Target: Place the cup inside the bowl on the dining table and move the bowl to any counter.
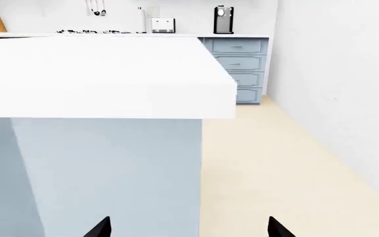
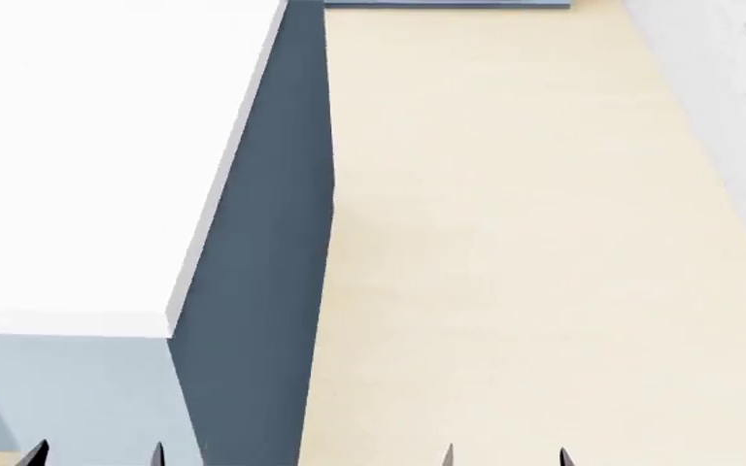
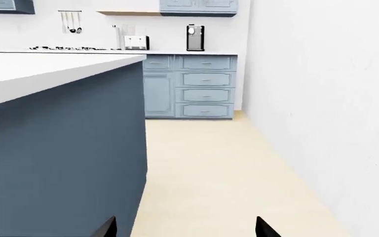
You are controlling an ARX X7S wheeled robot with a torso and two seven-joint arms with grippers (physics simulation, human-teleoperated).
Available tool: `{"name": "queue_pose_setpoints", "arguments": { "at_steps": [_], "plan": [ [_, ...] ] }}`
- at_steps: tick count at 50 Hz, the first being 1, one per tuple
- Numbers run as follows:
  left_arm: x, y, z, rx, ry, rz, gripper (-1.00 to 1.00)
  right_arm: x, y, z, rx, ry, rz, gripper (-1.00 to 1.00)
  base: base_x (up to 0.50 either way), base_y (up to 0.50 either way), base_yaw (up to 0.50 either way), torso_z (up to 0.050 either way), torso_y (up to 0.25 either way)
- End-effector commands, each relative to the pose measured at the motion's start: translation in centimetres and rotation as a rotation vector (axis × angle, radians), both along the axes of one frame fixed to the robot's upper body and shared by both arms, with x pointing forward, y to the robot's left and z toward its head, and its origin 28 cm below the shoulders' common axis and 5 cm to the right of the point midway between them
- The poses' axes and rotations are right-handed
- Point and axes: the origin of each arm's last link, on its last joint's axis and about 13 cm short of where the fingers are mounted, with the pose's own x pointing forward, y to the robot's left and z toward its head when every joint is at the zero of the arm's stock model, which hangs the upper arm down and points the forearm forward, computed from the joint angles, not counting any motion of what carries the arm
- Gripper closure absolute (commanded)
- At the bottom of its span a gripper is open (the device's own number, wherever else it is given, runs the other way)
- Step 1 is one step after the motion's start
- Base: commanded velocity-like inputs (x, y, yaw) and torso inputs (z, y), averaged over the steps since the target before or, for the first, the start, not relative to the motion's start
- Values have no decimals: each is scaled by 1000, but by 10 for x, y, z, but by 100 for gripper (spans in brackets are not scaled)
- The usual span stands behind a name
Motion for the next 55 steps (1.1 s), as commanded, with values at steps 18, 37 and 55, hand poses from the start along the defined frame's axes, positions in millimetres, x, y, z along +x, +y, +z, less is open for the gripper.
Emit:
{"name": "queue_pose_setpoints", "arguments": {
  "at_steps": [18, 37, 55],
  "plan": [
    [-1, 1, 0, -4, -2, -3, -100, 1, 0, 0, -10, 7, 5, -100, 0, 500, 0, 0, 0],
    [1, -2, 1, -5, -4, -3, -100, 0, 1, 0, -13, 10, 10, -100, -2, 500, 0, 0, 0],
    [0, -1, 1, -6, -5, -8, -100, 0, 1, 0, -8, 5, 16, -100, -23, 500, 0, 0, 0]
  ]
}}
